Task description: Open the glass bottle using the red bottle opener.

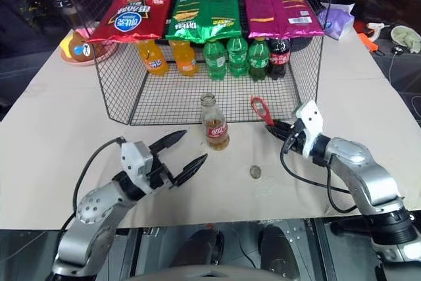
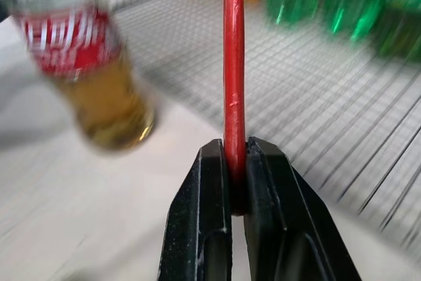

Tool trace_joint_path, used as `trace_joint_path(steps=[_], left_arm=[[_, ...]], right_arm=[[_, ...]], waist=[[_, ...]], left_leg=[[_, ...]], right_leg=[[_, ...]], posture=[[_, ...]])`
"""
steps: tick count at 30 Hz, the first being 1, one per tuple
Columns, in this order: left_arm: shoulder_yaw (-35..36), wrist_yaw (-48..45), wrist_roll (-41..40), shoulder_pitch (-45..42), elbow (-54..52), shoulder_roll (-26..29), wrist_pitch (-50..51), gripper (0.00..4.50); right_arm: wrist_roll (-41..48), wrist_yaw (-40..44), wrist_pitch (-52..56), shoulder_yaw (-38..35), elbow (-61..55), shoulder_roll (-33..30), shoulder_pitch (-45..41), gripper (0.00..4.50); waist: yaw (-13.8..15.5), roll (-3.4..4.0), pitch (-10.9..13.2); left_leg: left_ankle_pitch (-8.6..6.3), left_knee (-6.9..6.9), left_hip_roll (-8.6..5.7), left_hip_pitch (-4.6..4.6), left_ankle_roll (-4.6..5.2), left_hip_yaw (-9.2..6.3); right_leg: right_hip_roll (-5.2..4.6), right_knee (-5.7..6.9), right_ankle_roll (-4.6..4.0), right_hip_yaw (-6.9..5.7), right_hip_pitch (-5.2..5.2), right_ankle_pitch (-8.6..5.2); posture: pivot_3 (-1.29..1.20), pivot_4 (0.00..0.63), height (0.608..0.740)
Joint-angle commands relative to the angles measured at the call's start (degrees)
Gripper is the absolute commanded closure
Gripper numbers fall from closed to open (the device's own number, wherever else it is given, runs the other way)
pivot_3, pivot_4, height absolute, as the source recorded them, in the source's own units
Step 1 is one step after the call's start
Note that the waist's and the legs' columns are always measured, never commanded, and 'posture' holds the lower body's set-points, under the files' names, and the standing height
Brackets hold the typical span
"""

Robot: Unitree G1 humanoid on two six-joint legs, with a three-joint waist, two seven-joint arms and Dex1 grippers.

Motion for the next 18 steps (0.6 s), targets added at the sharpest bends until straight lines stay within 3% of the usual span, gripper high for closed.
trace_joint_path(steps=[1,7,12,18], left_arm=[[2.5,1.3,-0.1,0.6,-0.7,-0.4,-1.6,0.0],[5.0,3.7,-0.4,2.2,-0.7,-1.2,-0.5,0.0],[7.1,4.9,-1.0,4.2,-0.1,0.3,4.0,0.0],[9.9,3.5,-1.2,10.0,-1.0,1.7,3.3,0.0]], right_arm=[[3.7,0.0,6.2,-2.5,-4.8,-1.1,1.3,2.81],[0.6,0.1,5.1,-5.8,-5.4,-2.8,4.7,0.05],[-5.7,3.1,-6.9,-10.0,-2.3,-2.9,10.0,0.05],[-7.1,13.8,-23.8,-17.5,3.6,-2.3,20.4,0.05]], waist=[[0.3,0.0,0.0],[0.6,-0.02,0.0],[0.7,-0.03,0.0],[0.6,-0.04,0.0]], left_leg=[[0.0,0.01,-0.01,-0.01,0.0,0.0],[0.0,0.02,-0.09,-0.1,-0.01,-0.07],[0.01,0.02,-0.07,-0.1,-0.02,-0.08],[0.09,0.01,-0.07,-0.09,-0.15,-0.07]], right_leg=[[0.0,0.0,0.0,0.0,0.0,0.0],[0.05,-0.08,0.0,-0.11,0.0,0.0],[0.1,-0.07,0.01,-0.15,0.0,0.0],[0.1,-0.1,0.01,-0.13,0.03,0.0]], posture=[[0.0,0.15,0.74],[0.0,0.15,0.74],[0.0,0.15,0.74],[0.0,0.15,0.74]])
